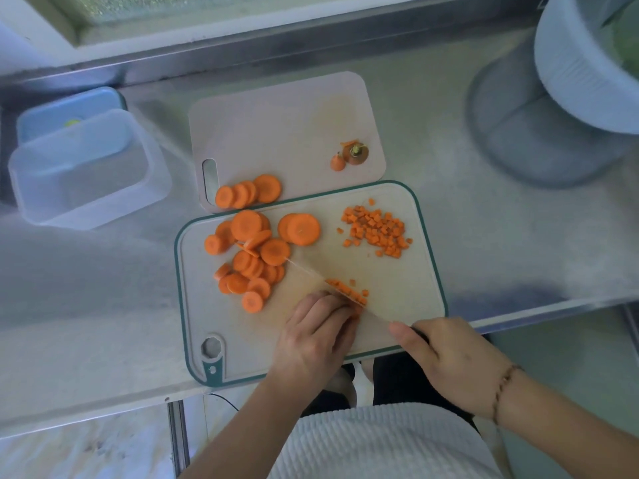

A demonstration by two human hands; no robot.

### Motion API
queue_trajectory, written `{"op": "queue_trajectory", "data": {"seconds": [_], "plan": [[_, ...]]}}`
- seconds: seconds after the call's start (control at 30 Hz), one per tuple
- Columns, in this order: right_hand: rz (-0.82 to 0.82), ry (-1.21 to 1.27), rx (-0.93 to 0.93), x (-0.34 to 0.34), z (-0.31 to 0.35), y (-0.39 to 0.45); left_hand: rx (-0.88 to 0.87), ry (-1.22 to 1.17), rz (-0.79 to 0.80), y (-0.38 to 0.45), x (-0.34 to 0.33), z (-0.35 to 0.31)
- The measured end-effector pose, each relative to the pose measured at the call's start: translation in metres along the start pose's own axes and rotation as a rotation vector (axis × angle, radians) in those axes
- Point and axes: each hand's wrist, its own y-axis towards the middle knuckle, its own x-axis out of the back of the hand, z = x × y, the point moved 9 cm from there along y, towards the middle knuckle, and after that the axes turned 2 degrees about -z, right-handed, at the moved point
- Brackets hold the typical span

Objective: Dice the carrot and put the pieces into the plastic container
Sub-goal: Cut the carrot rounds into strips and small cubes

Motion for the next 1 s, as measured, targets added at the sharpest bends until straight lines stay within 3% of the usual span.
{"op": "queue_trajectory", "data": {"seconds": [0.2,0.57,1.0], "plan": [[-0.054,0.050,0.029,0.015,-0.007,-0.025,0.001,0.032,-0.010,-0.005,-0.001,0.001],[0.082,0.059,-0.065,-0.007,-0.007,-0.012,0.036,0.005,-0.042,-0.003,0.004,0.001],[-0.009,0.085,0.014,0.002,-0.003,-0.020,-0.062,0.060,-0.016,-0.013,0.006,-0.002]]}}
